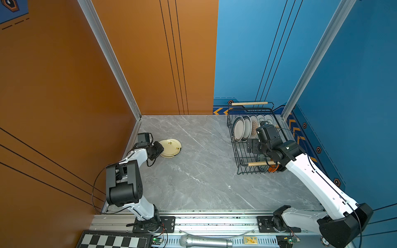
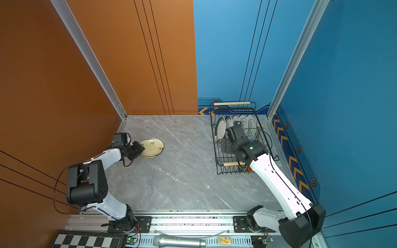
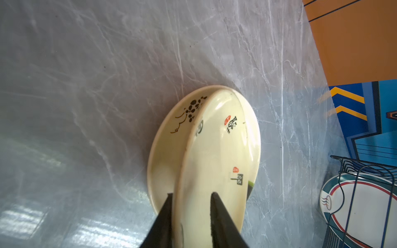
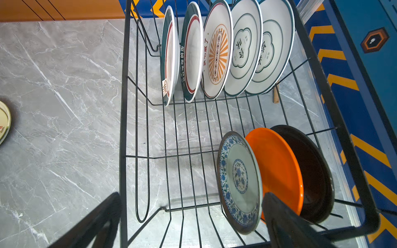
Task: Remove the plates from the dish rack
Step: 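Lay the plate onto the cream floral plate with the left gripper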
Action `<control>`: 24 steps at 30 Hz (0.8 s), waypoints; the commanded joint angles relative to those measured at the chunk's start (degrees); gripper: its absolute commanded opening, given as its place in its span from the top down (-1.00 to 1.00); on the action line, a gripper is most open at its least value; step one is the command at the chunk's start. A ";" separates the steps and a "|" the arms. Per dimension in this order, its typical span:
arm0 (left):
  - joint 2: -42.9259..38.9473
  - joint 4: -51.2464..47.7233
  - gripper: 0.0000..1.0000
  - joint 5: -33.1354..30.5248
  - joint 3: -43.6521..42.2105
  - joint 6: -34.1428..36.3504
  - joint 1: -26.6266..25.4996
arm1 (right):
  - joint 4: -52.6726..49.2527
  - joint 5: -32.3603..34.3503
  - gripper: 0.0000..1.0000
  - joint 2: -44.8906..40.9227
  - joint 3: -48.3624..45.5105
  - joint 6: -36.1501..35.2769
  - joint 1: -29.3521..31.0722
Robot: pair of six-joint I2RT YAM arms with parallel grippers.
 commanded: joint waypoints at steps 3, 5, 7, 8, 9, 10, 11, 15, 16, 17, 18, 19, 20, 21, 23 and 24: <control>1.37 -1.37 0.19 0.86 1.36 1.88 0.15 | -0.32 -1.02 -1.00 0.07 -0.98 -0.21 -0.44; 2.01 -1.81 0.10 0.82 1.80 2.21 0.18 | -0.20 -1.00 -1.00 0.05 -1.25 -0.20 -0.53; 2.69 -1.83 0.02 0.89 2.51 2.49 0.05 | -0.16 -1.09 -1.00 0.08 -1.49 -0.21 -0.53; 3.00 -1.84 0.00 0.82 2.77 2.58 -0.08 | -0.20 -1.06 -1.00 -0.01 -1.64 -0.20 -0.59; 3.36 -1.84 -0.04 0.72 3.14 2.64 -0.28 | -0.20 -1.06 -1.00 -0.06 -1.70 -0.20 -0.60; 3.85 -3.94 -0.09 0.76 3.75 3.06 -0.61 | -0.20 -1.04 -1.00 -0.18 -1.93 -0.30 -0.69; 4.34 -5.37 -0.14 0.44 4.76 3.64 -1.00 | -0.20 -1.02 -1.00 -0.32 -2.02 -0.36 -0.71; 5.52 -11.40 -0.26 -2.90 9.21 5.74 -2.58 | -0.18 -1.69 -1.00 -0.96 -2.74 -0.98 -1.05; 5.37 -12.37 -0.31 -3.73 9.65 5.90 -2.83 | -0.20 -1.85 -1.00 -1.13 -2.99 -1.14 -1.12; 5.23 -13.28 -0.36 -4.42 9.92 6.01 -2.87 | -0.20 -2.09 -1.00 -1.29 -3.19 -1.29 -1.23; 4.93 -14.58 -0.39 -5.59 10.13 6.08 -3.06 | -0.20 -2.37 -1.00 -1.54 -3.46 -1.47 -1.25; 4.56 -15.74 -0.40 -6.97 10.35 6.12 -3.11 | -0.15 -2.61 -1.00 -1.56 -3.72 -1.73 -1.44; 4.03 -16.69 -0.42 -8.18 10.26 6.02 -3.19 | -0.26 -2.78 -1.00 -1.59 -3.80 -1.90 -1.53; 3.27 -17.68 -0.46 -9.43 10.09 5.95 -3.17 | -0.21 -3.17 -1.00 -1.64 -4.01 -2.27 -1.79; 1.69 -19.08 -0.51 -10.79 9.39 5.77 -3.11 | -0.19 -3.65 -1.00 -1.60 -4.15 -2.63 -2.41; 0.63 -19.44 -0.53 -11.12 8.90 5.70 -3.11 | -0.14 -3.71 -1.00 -1.63 -4.17 -2.72 -2.86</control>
